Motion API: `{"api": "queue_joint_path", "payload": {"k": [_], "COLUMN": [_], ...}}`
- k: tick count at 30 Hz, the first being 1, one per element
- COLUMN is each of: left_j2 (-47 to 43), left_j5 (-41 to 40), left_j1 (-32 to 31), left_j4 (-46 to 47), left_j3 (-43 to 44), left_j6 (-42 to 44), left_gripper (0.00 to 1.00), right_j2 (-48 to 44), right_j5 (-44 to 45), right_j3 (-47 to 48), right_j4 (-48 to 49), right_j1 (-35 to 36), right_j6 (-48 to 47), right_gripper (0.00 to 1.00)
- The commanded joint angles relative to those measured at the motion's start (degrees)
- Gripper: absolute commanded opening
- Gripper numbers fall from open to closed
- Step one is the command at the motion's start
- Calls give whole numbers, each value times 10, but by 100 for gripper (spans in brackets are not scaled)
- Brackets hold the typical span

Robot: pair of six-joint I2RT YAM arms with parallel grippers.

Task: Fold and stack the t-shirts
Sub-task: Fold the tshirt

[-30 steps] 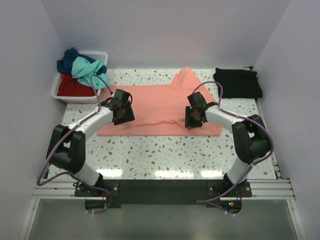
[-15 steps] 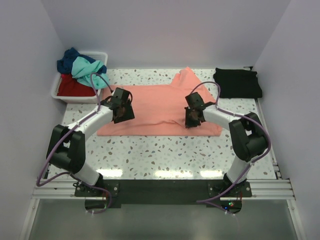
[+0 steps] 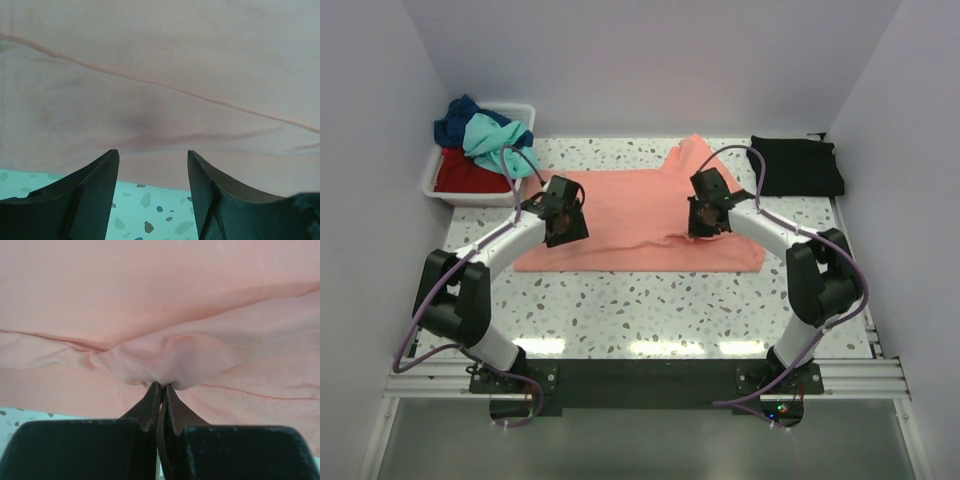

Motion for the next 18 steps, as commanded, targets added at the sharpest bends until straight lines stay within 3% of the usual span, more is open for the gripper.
{"api": "queue_joint_path", "payload": {"k": [1,5,8,9,12,18], "left_j2": [-17,-21,-20,-20,-20,-28], "left_j5": [-14,-16,-17,-16,-16,-15], "left_j1": [2,2,2,2,1,2], "left_j4": [-3,-6,-8,-8,-9,-9], "left_j3": [15,15,15,15,16,12], "left_j6": [6,9,10,11,13,13], "left_gripper": [62,62,62,62,62,62], "right_j2": [7,50,79,87,111,60], "right_j5": [12,15,13,19,31,73], "right_j3": [54,91,109,115,144,128], "right_j4": [1,9,34,44,42,46], "right_j1": [3,3,4,4,4,4], "right_j6": [-23,-41,-55,-56,-63,-62], "right_gripper": [0,0,14,25,35,35]}}
